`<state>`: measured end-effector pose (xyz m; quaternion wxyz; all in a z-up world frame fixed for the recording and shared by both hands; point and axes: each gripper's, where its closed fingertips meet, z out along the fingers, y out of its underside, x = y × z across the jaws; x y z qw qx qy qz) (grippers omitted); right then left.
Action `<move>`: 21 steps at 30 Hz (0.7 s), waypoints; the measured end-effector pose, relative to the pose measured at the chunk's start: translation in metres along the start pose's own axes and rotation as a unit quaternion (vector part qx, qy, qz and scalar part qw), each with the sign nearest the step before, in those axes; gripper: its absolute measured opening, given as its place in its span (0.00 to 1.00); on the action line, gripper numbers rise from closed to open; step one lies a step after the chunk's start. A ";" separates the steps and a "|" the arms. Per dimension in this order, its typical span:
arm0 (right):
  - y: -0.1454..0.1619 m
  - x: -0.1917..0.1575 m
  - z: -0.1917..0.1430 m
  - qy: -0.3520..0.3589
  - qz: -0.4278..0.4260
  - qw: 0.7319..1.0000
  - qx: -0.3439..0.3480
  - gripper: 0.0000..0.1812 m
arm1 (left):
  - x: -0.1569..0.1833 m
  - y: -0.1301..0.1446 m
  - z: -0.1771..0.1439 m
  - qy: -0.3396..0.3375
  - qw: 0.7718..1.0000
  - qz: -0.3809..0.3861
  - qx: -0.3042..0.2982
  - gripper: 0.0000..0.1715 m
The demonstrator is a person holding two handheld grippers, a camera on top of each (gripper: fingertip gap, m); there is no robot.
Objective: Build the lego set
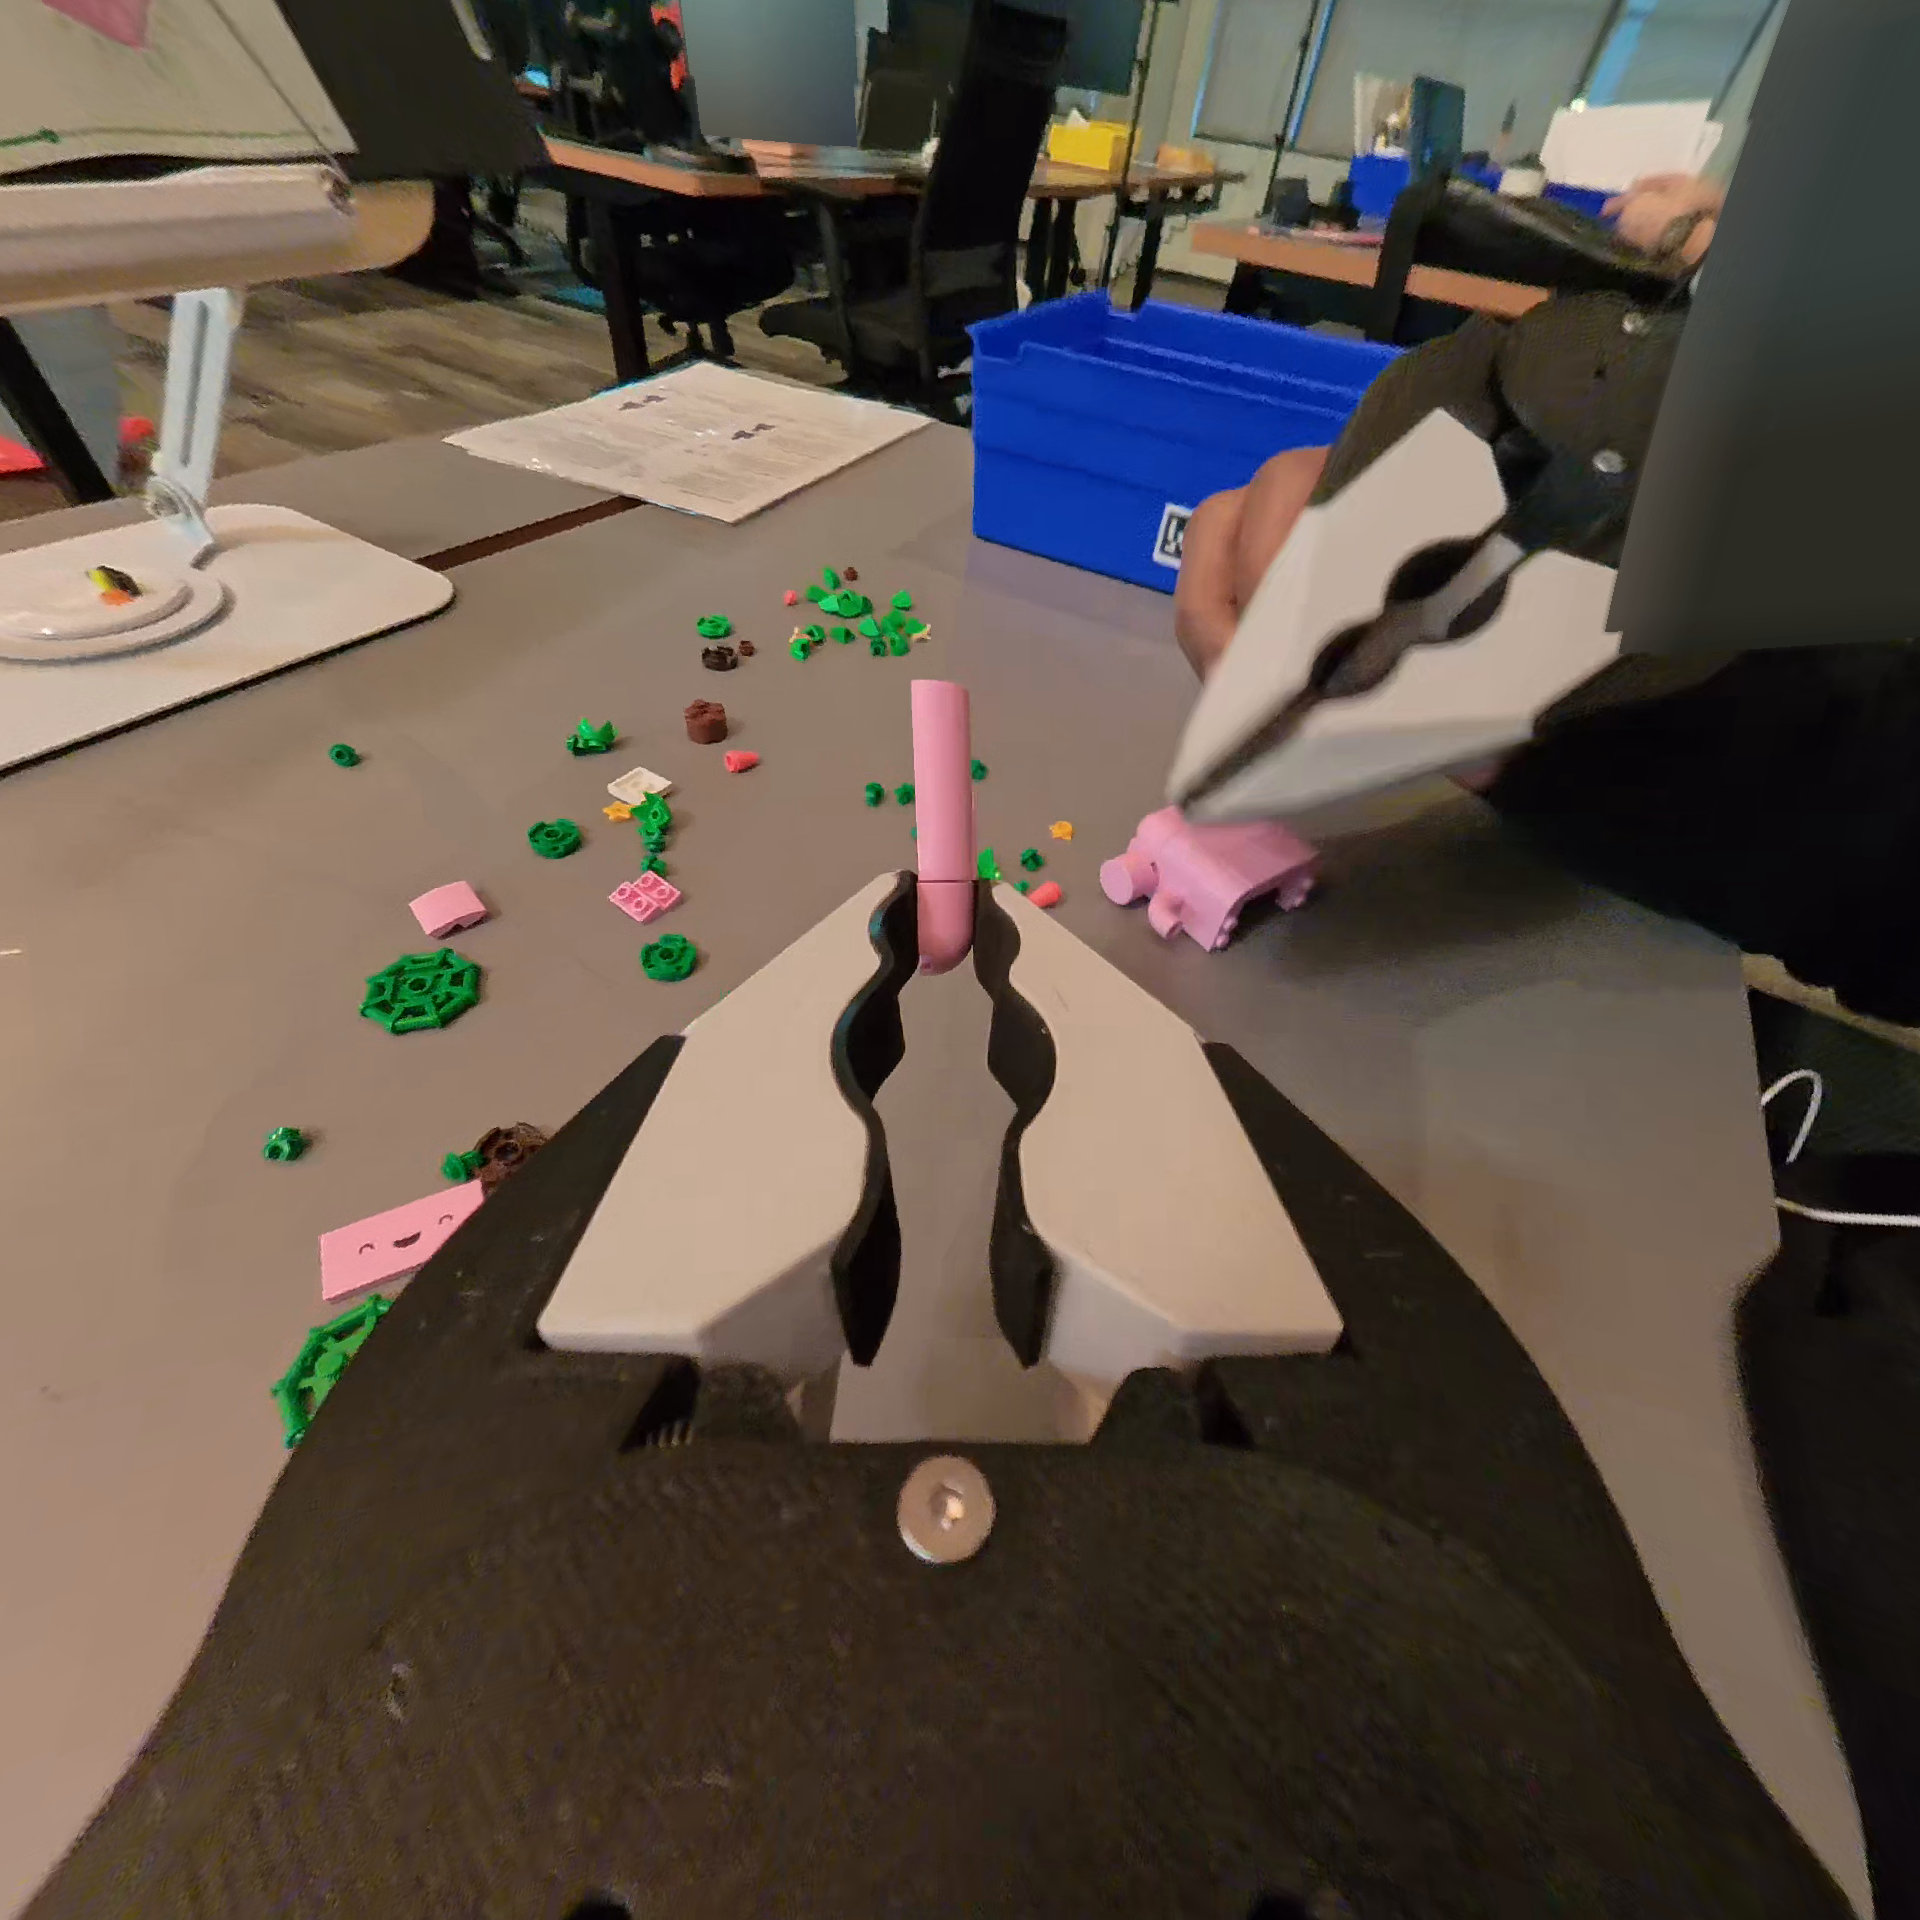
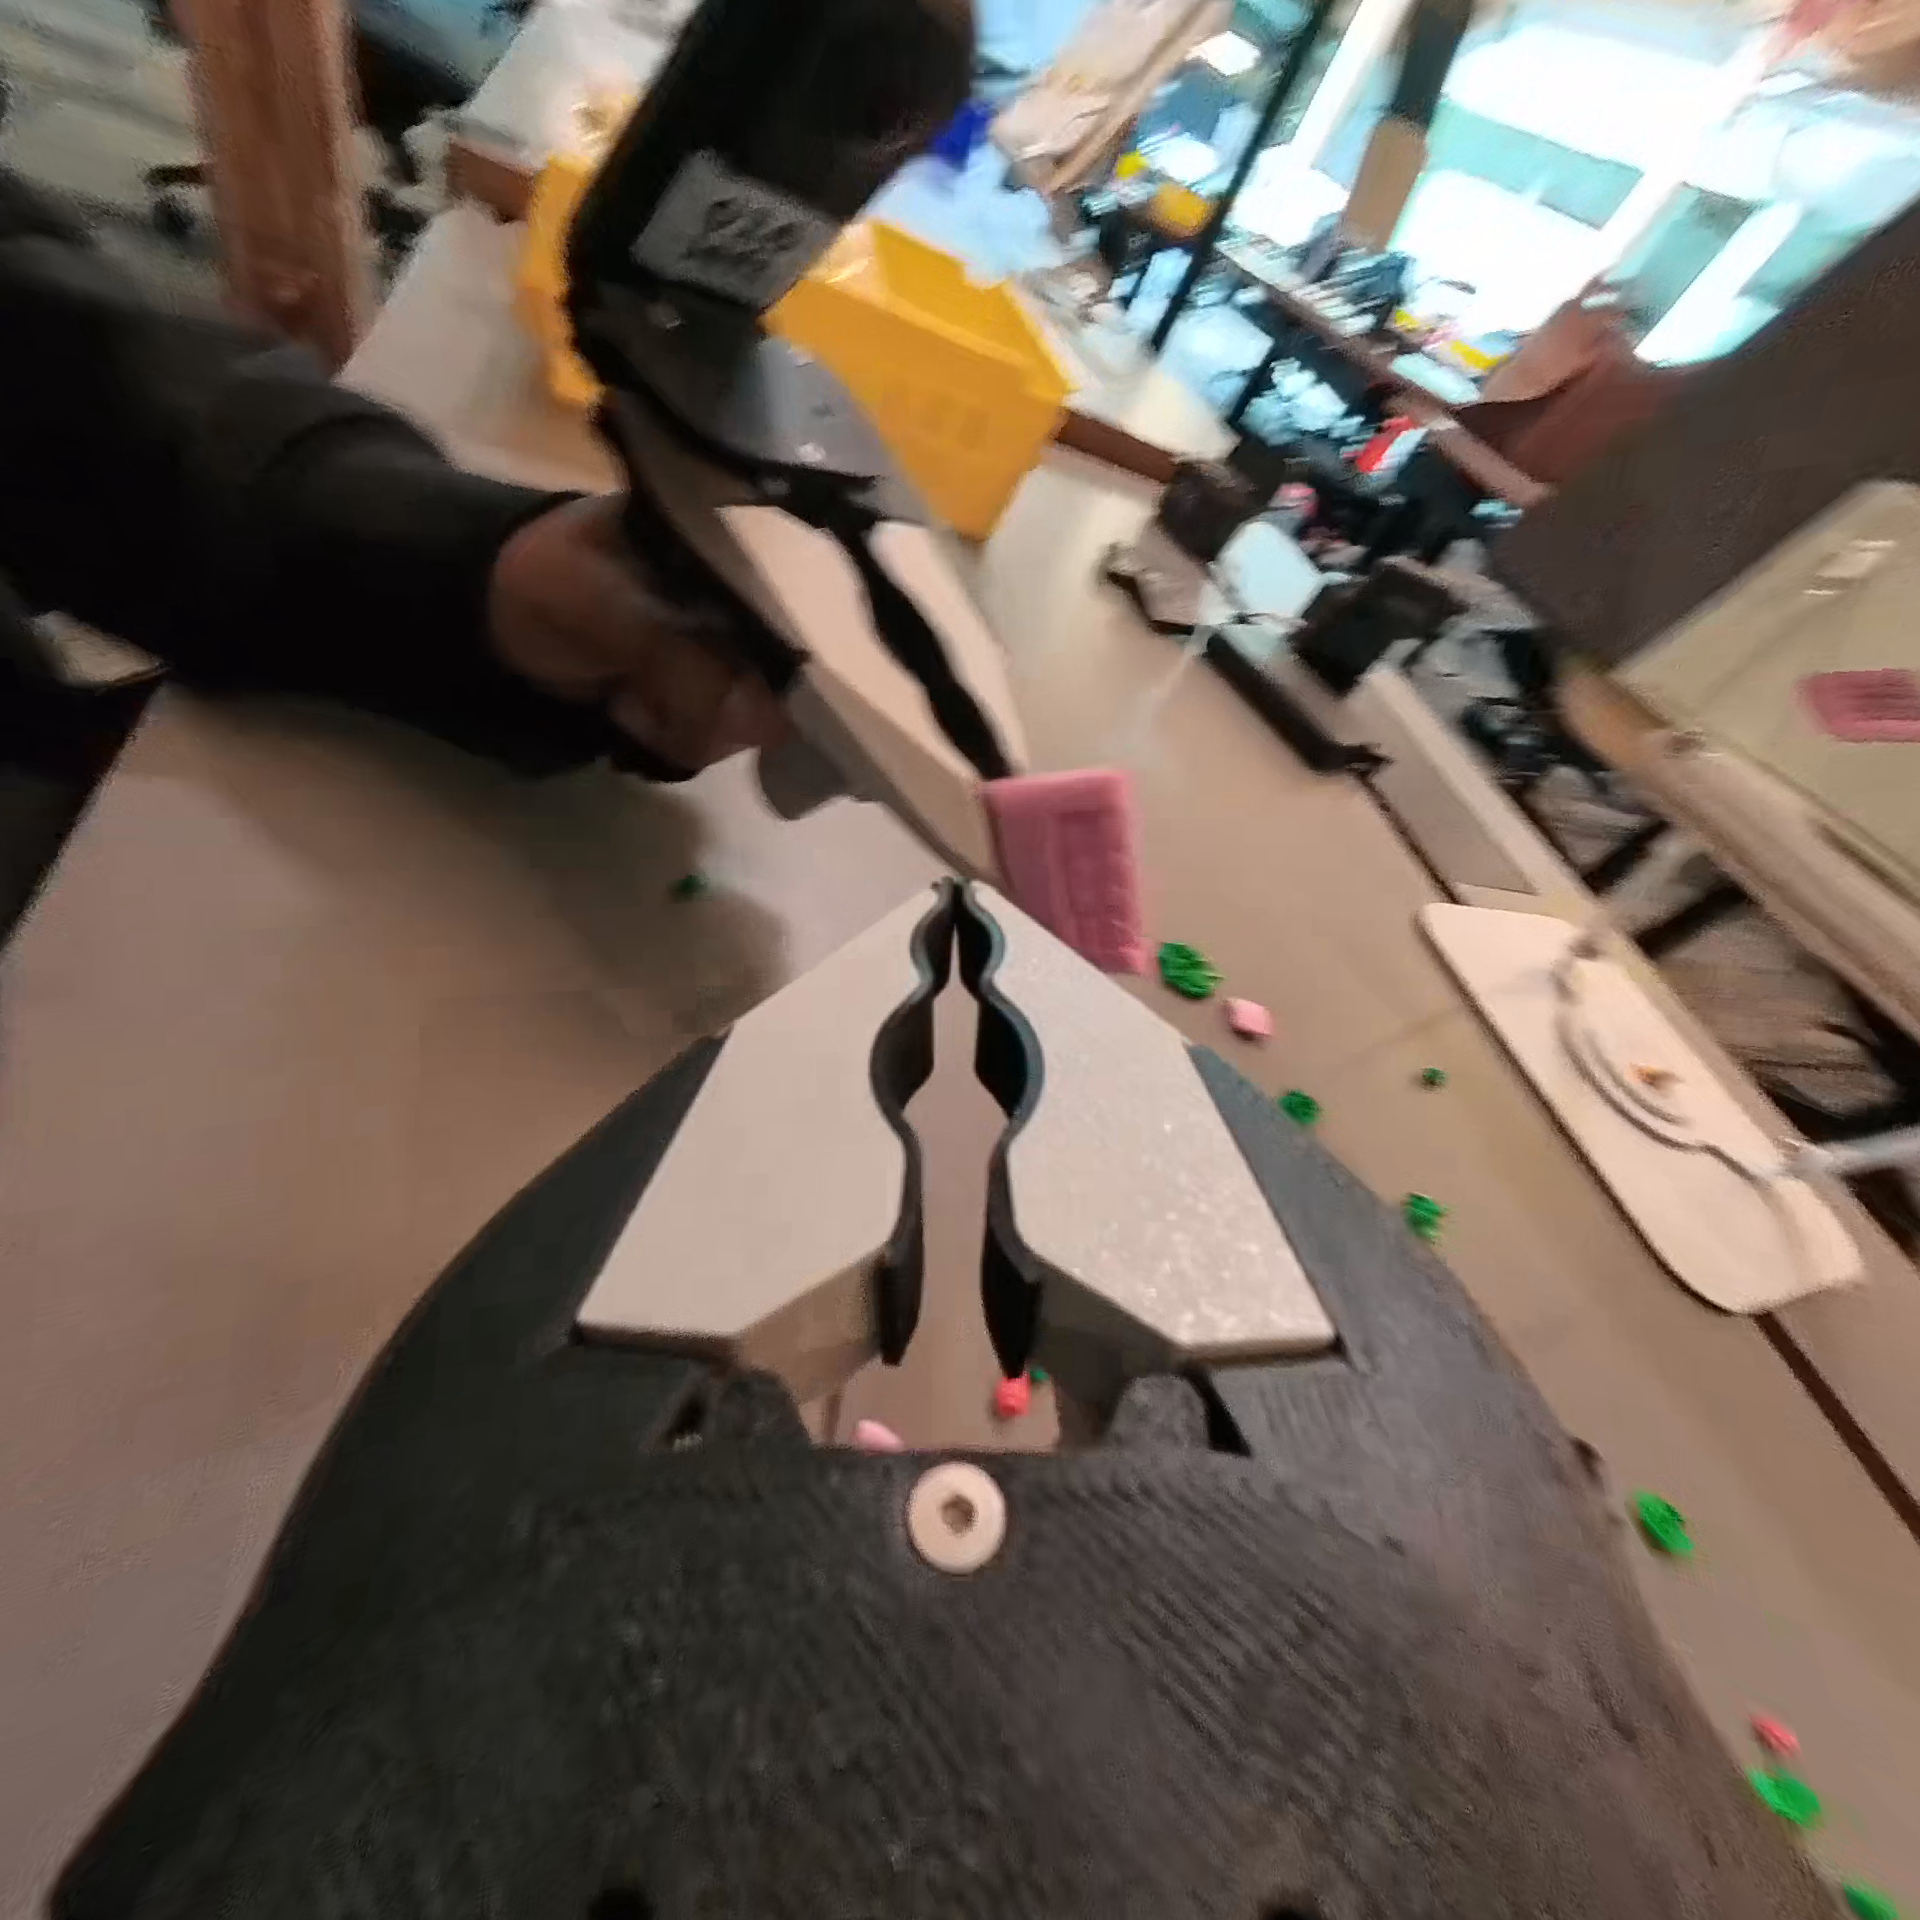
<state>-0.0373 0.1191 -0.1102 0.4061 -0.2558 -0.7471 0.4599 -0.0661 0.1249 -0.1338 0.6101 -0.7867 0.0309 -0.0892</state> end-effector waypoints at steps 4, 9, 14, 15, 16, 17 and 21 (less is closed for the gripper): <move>0.004 0.066 -0.024 0.134 0.052 0.989 0.018 0.00 | -0.009 -0.006 -0.005 -0.002 0.999 -0.026 0.020 0.03; 0.051 0.130 -0.056 0.246 0.115 0.962 -0.032 0.00 | -0.016 -0.009 -0.009 -0.005 0.998 -0.045 0.034 0.03; 0.084 0.151 -0.069 0.266 0.176 0.946 -0.054 0.02 | -0.031 -0.013 -0.016 -0.018 0.996 -0.073 0.051 0.03; 0.085 0.153 -0.070 0.268 0.182 0.945 -0.051 0.02 | -0.037 -0.016 -0.020 -0.027 0.995 -0.075 0.060 0.03; 0.086 0.154 -0.071 0.269 0.184 0.944 -0.049 0.03 | -0.045 -0.018 -0.026 -0.040 0.994 -0.076 0.071 0.03; 0.085 0.155 -0.072 0.272 0.183 0.944 -0.049 0.03 | -0.055 -0.021 -0.033 -0.054 0.992 -0.076 0.083 0.03; 0.081 0.152 -0.070 0.274 0.164 0.947 -0.048 0.03 | -0.097 -0.032 -0.069 -0.093 0.979 -0.111 0.140 0.02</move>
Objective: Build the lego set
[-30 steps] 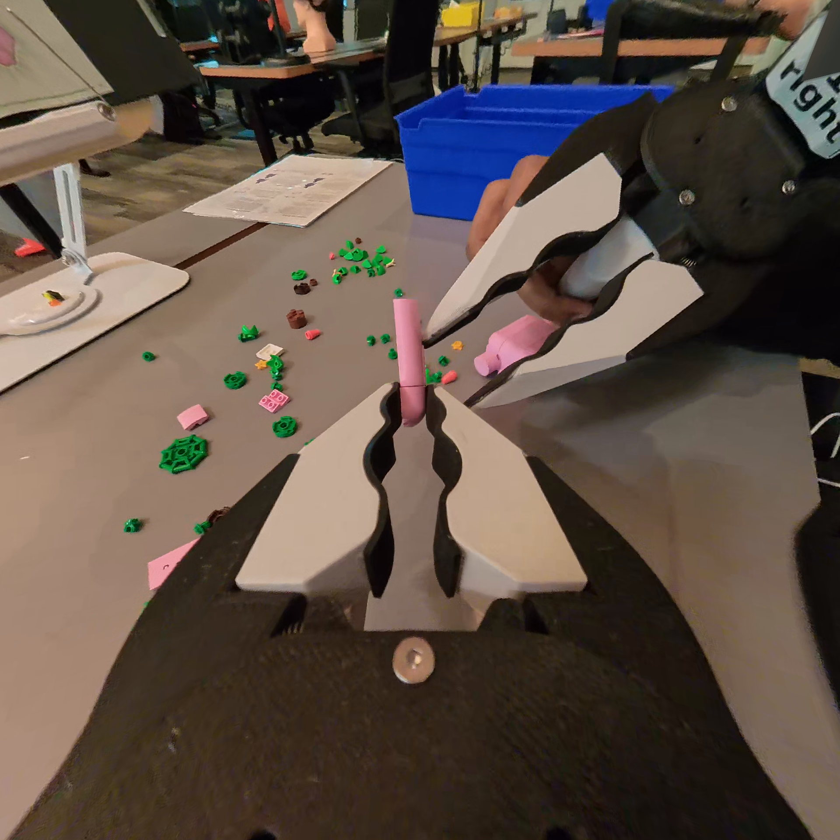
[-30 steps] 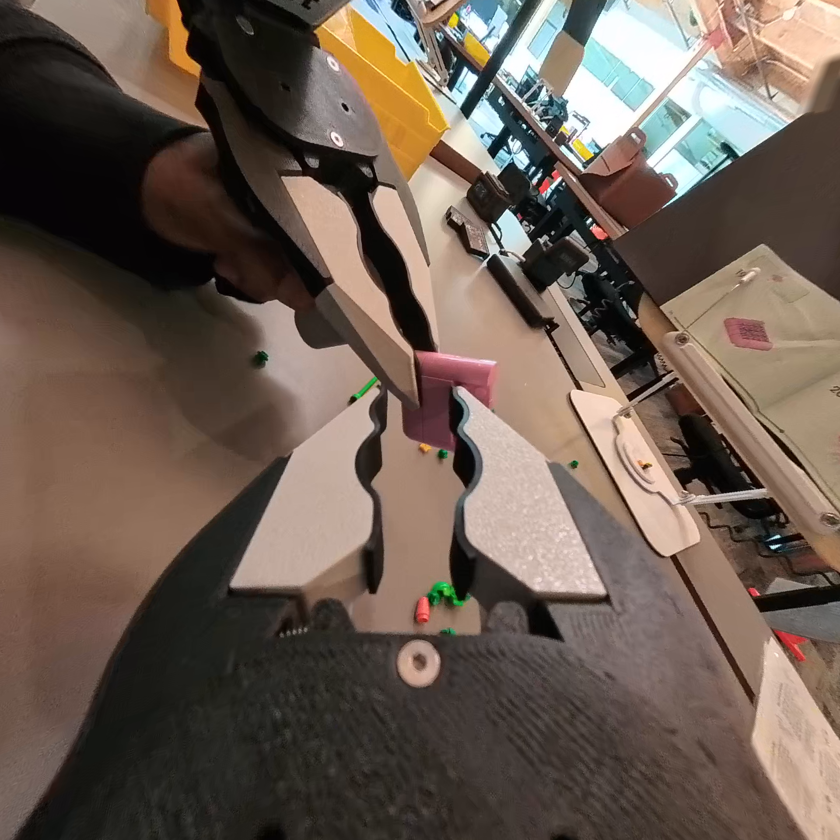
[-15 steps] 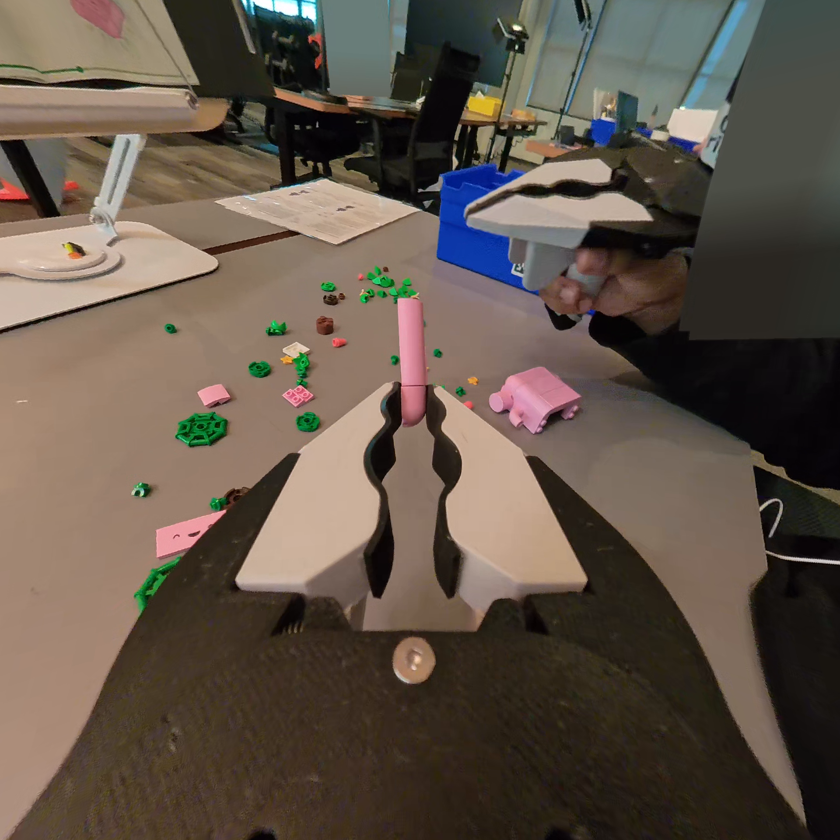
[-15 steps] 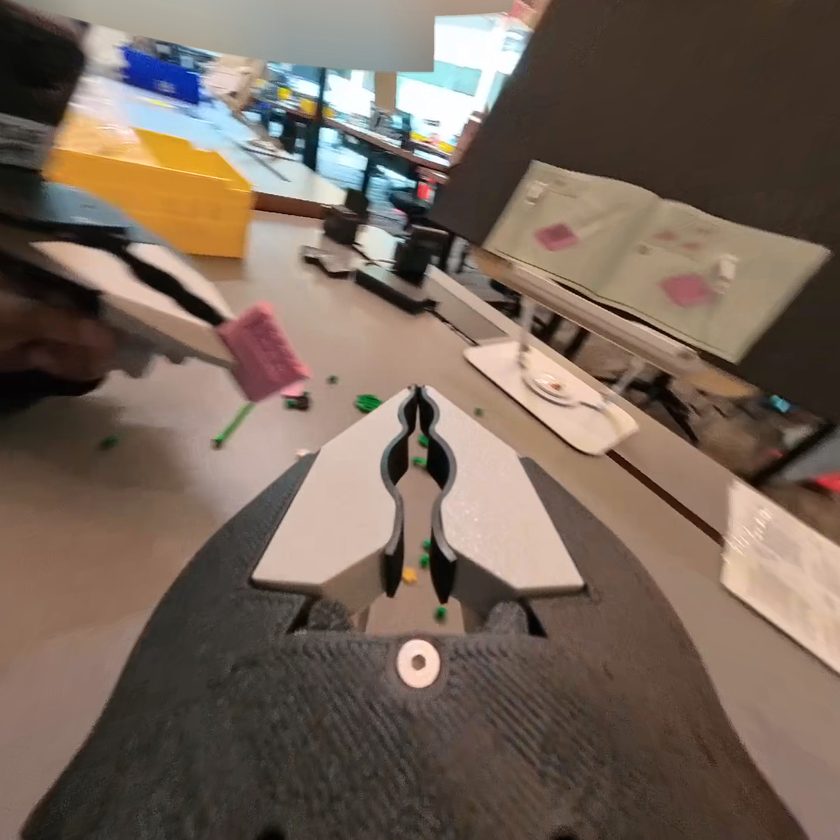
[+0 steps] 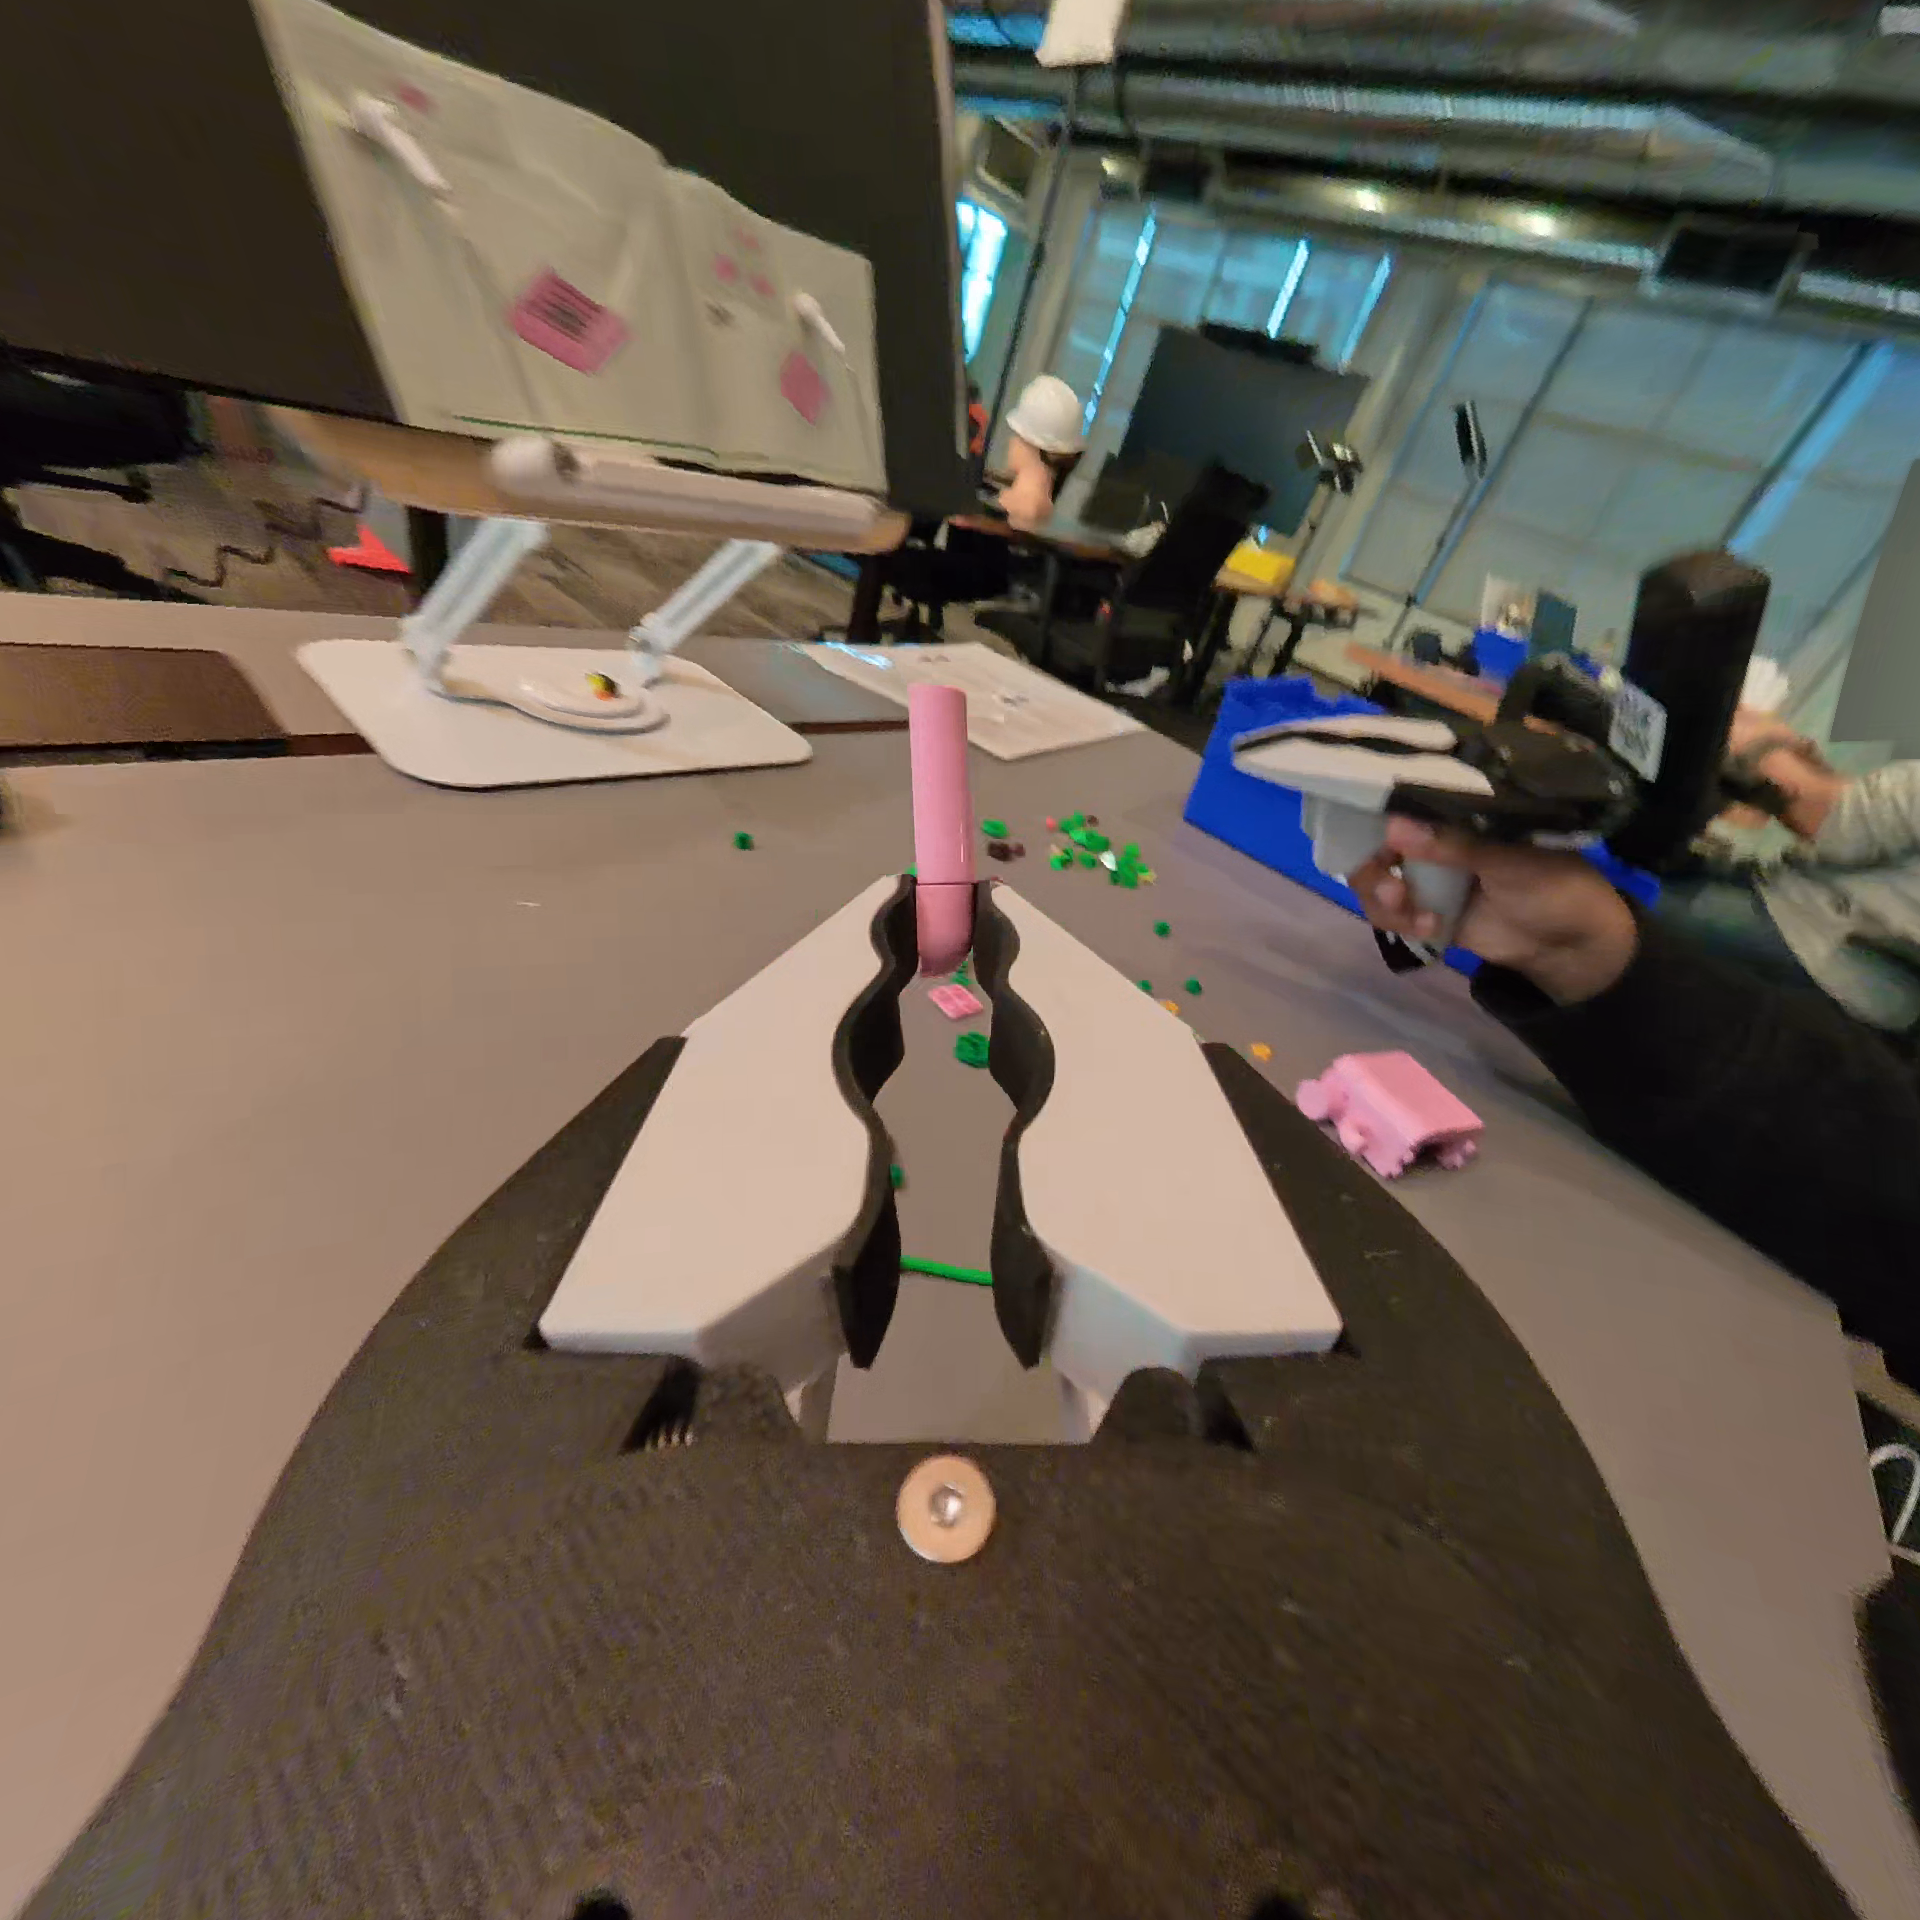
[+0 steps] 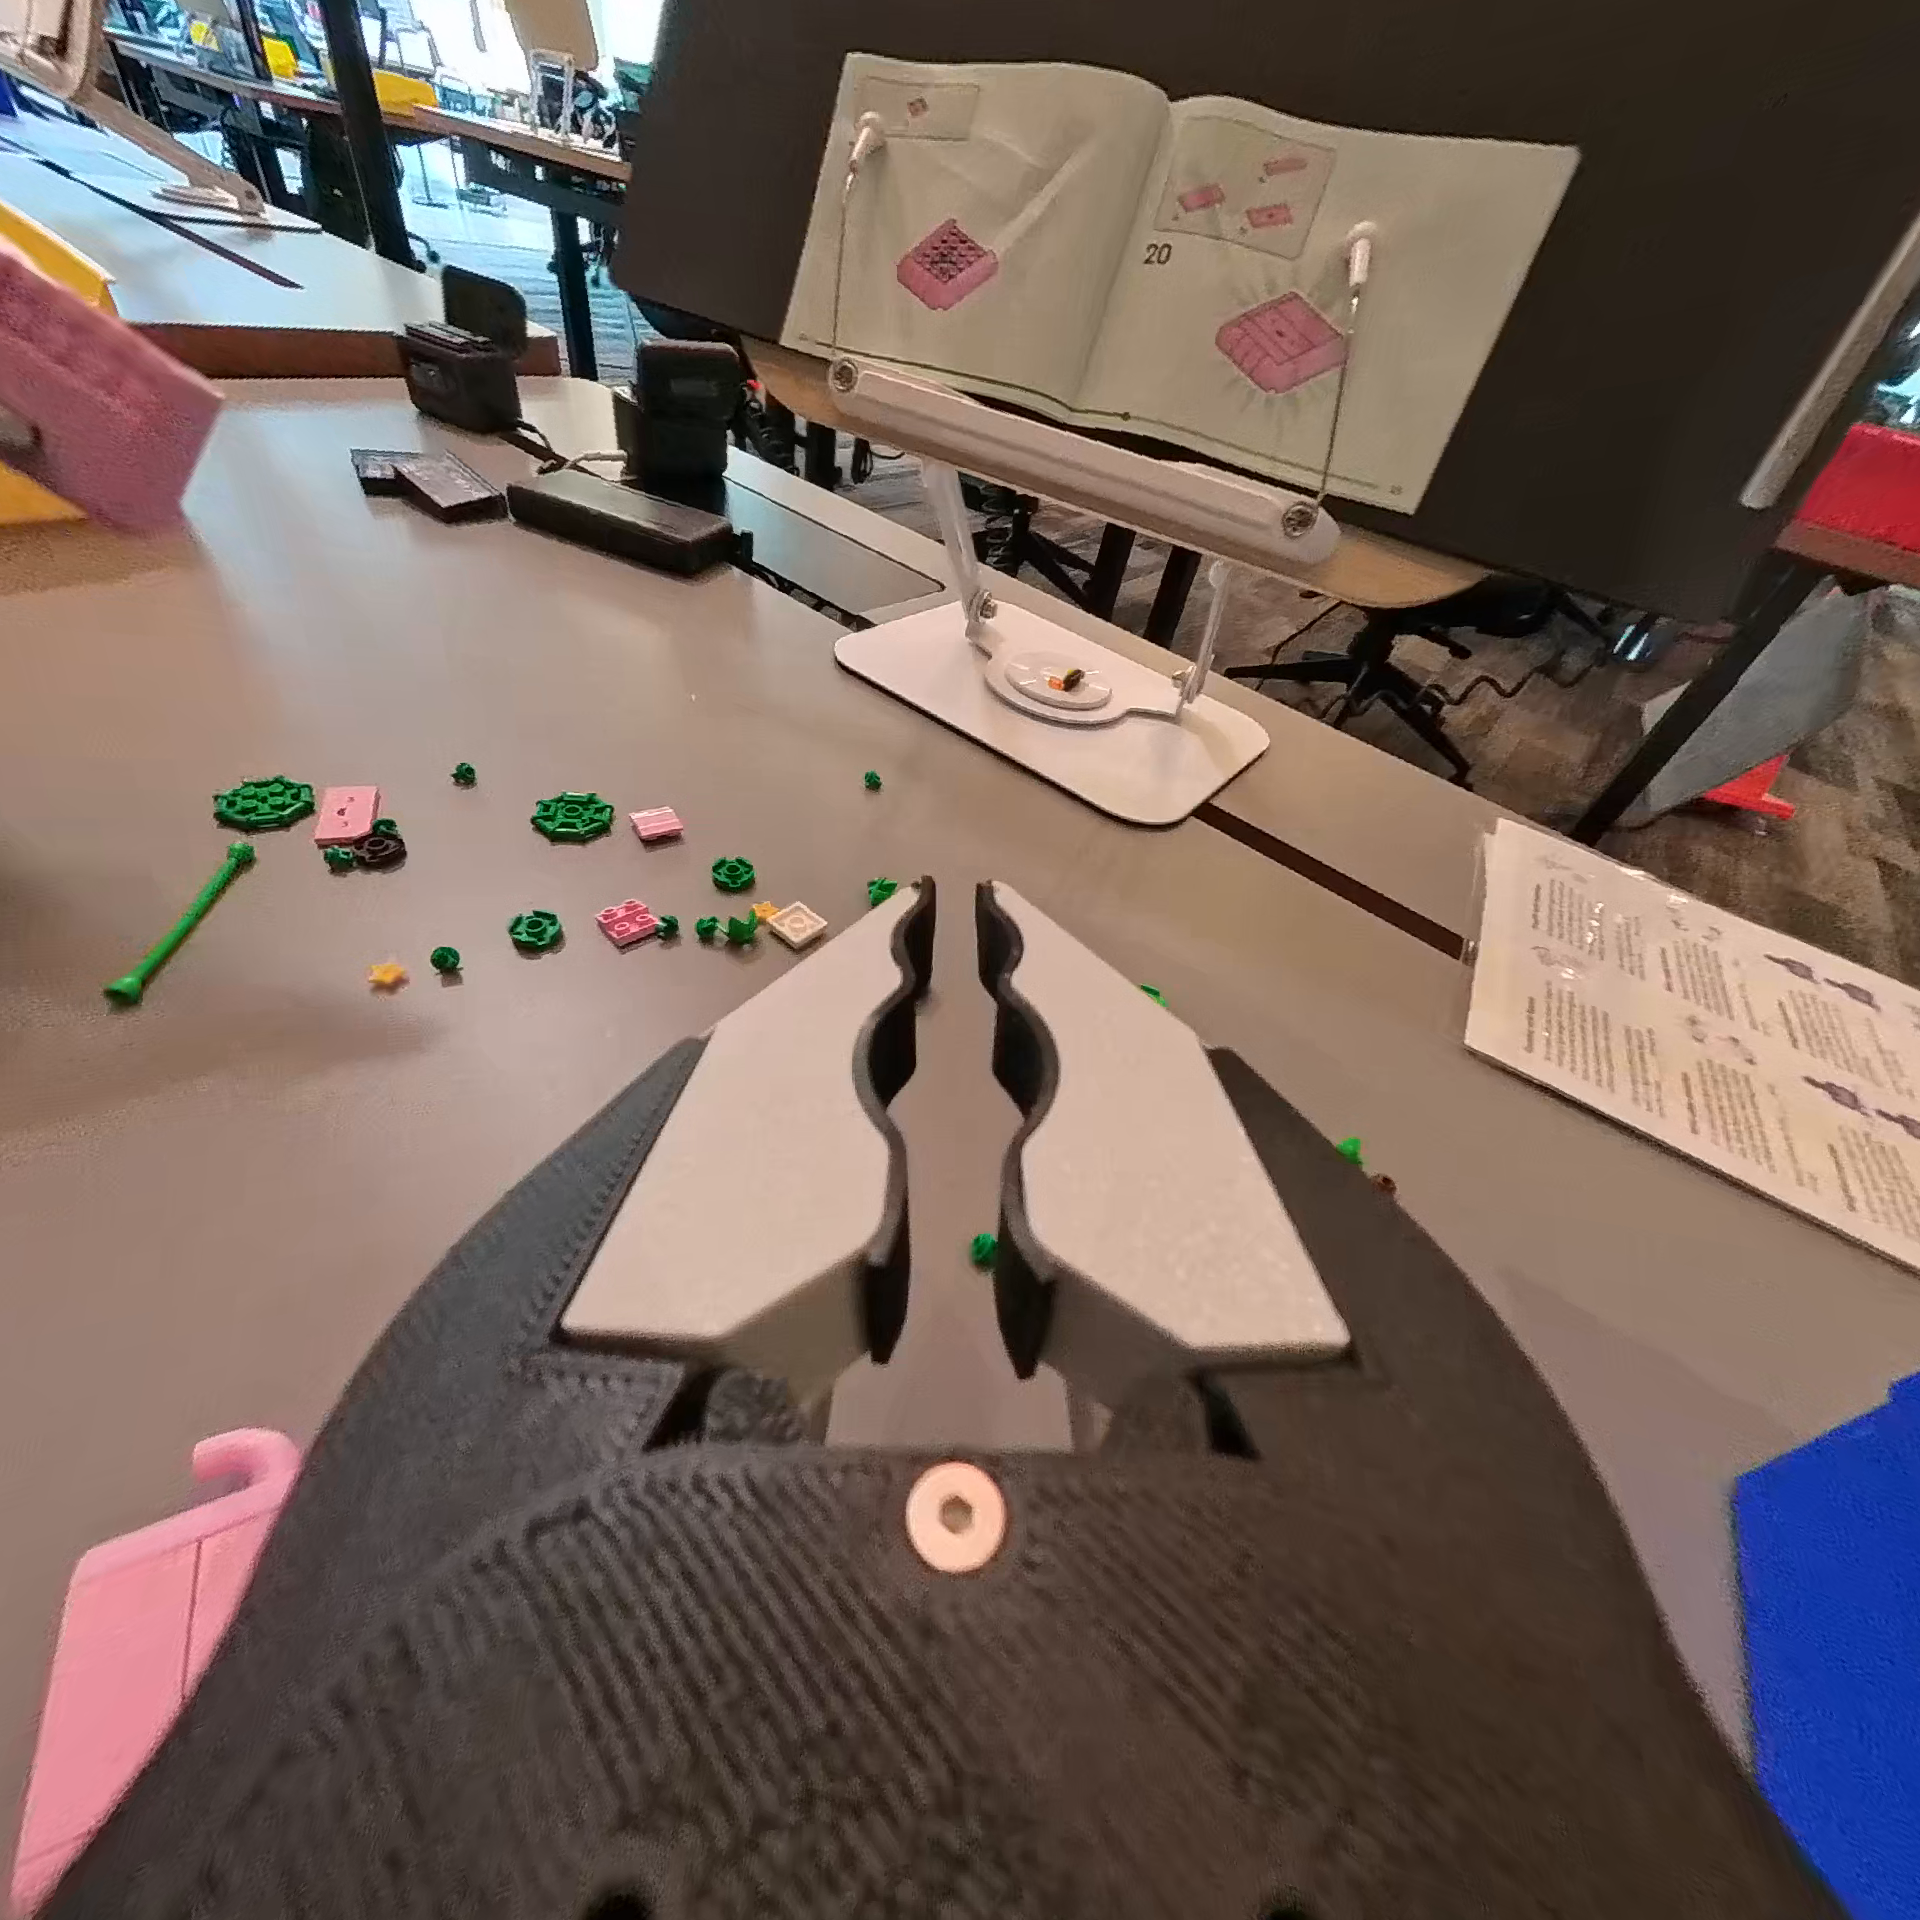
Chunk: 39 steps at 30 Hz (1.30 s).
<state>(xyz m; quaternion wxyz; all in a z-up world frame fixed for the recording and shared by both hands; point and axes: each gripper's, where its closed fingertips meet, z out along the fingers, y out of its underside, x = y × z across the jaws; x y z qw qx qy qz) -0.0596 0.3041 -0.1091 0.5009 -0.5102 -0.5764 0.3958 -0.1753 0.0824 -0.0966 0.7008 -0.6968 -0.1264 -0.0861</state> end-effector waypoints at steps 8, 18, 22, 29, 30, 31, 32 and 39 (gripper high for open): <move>-0.002 -0.030 0.003 -0.021 -0.069 0.997 -0.001 0.04 | -0.024 -0.006 -0.013 -0.002 0.999 -0.045 0.011 0.02; -0.059 -0.022 -0.027 0.056 -0.096 0.987 0.119 0.03 | -0.016 0.000 -0.009 0.027 0.998 -0.057 -0.001 0.02; -0.082 0.030 -0.060 0.143 -0.058 0.969 0.191 0.02 | -0.007 0.005 -0.005 0.049 0.997 -0.056 -0.017 0.02; -0.084 0.057 -0.079 0.204 -0.081 0.956 0.194 0.01 | 0.003 0.012 -0.001 0.067 0.996 -0.041 -0.036 0.02; -0.084 0.057 -0.079 0.205 -0.081 0.956 0.194 0.00 | 0.004 0.013 -0.001 0.068 0.996 -0.040 -0.038 0.02; -0.084 0.058 -0.079 0.206 -0.081 0.956 0.194 0.01 | 0.004 0.013 -0.001 0.069 0.996 -0.040 -0.039 0.02; -0.083 0.058 -0.079 0.206 -0.081 0.956 0.194 0.00 | 0.005 0.013 -0.001 0.071 0.996 -0.040 -0.039 0.02; -0.080 0.053 -0.074 0.188 -0.061 0.961 0.194 0.00 | -0.012 0.009 -0.006 0.021 0.999 -0.027 -0.026 0.02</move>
